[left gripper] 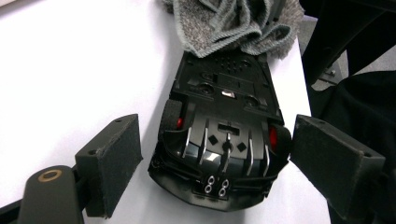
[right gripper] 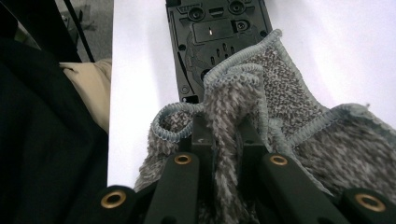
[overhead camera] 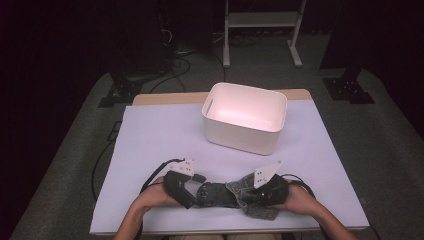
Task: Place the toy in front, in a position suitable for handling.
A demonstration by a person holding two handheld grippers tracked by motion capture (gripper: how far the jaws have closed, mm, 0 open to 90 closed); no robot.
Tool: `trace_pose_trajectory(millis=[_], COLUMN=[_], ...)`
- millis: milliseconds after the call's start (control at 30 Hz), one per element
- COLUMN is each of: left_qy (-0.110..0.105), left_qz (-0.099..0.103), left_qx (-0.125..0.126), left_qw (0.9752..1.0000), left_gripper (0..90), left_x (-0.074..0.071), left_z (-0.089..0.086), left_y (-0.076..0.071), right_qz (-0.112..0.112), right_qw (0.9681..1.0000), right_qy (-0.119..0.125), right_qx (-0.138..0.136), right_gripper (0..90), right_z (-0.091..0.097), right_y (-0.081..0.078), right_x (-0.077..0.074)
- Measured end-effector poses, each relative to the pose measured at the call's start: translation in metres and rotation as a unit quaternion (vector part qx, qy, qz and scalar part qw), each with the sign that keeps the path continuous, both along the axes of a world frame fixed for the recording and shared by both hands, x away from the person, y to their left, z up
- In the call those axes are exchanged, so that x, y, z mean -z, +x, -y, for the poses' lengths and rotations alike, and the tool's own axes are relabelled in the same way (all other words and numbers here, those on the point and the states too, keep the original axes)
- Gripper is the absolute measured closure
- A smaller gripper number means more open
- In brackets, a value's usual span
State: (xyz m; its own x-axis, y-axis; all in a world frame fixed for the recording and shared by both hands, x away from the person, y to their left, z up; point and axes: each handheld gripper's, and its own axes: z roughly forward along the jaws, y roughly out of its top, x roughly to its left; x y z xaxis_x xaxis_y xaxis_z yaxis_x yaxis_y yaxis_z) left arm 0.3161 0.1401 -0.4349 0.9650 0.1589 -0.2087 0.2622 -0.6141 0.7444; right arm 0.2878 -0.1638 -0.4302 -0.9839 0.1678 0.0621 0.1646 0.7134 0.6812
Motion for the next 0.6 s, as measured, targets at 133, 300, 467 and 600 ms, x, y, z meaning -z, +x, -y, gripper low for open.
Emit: trace_pose_trajectory(millis=[133, 300, 467, 600], left_qy=[0.001, 0.007, 0.017, 0.017], left_qz=[-0.015, -0.02, -0.012, -0.016], left_qx=[0.004, 0.014, 0.022, 0.022], left_qw=[0.9999, 0.9997, 0.9995, 0.9995], left_gripper=[19.1, 21.9, 23.5, 23.4], left_x=[0.002, 0.003, 0.003, 0.004], left_z=[0.004, 0.007, 0.009, 0.008], left_y=[0.001, 0.001, -0.002, -0.001], right_qz=[0.001, 0.003, 0.008, 0.009], right_qw=[1.0, 1.0, 0.9997, 0.9993], right_qy=[-0.004, -0.006, -0.002, -0.004], right_qx=[-0.001, -0.006, -0.024, -0.036], right_gripper=[81.2, 81.2, 81.1, 81.2], right_z=[-0.001, -0.008, -0.03, -0.047], right_y=[-0.001, 0.003, 0.009, 0.015], right_x=[-0.001, -0.007, -0.015, -0.016])
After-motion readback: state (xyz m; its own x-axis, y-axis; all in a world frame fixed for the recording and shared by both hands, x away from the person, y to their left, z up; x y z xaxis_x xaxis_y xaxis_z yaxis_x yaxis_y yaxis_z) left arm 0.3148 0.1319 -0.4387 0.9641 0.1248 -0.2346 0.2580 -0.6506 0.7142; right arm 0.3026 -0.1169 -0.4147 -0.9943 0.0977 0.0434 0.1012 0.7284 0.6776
